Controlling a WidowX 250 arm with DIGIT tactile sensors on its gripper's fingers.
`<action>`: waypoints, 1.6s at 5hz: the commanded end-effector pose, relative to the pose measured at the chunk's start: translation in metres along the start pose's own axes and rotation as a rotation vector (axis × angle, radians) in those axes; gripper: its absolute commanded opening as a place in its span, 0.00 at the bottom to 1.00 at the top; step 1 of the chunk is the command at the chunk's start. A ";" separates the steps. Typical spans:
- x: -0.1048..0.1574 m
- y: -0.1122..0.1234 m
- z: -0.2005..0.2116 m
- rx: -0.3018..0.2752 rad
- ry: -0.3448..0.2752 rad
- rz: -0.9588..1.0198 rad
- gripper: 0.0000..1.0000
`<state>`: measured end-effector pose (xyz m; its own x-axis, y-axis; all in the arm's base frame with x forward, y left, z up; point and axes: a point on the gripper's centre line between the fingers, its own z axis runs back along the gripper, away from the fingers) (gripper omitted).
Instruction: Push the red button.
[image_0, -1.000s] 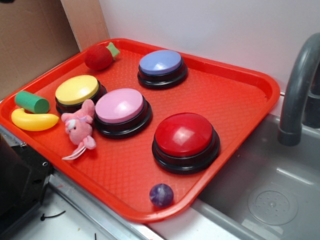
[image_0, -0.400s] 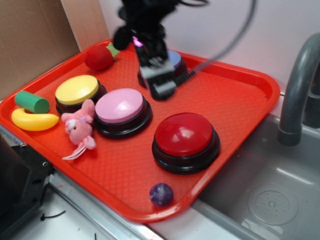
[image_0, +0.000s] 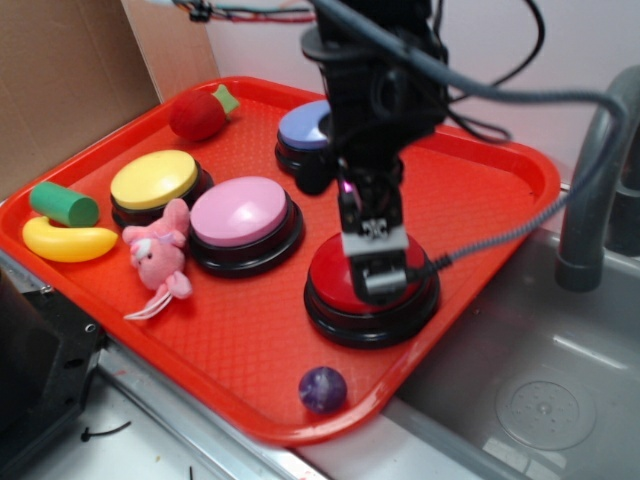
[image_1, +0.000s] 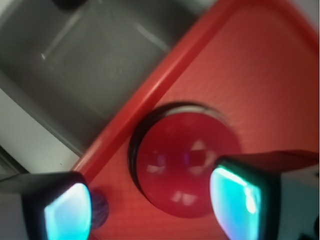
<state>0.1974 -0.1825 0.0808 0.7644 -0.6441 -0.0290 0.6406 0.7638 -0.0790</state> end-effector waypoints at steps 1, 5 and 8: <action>0.006 -0.017 0.022 -0.004 -0.074 -0.018 1.00; 0.000 0.001 -0.030 -0.091 -0.039 0.045 1.00; 0.001 -0.017 0.035 0.024 -0.127 -0.023 1.00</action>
<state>0.1977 -0.1804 0.0947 0.7642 -0.6448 0.0156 0.6446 0.7628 -0.0521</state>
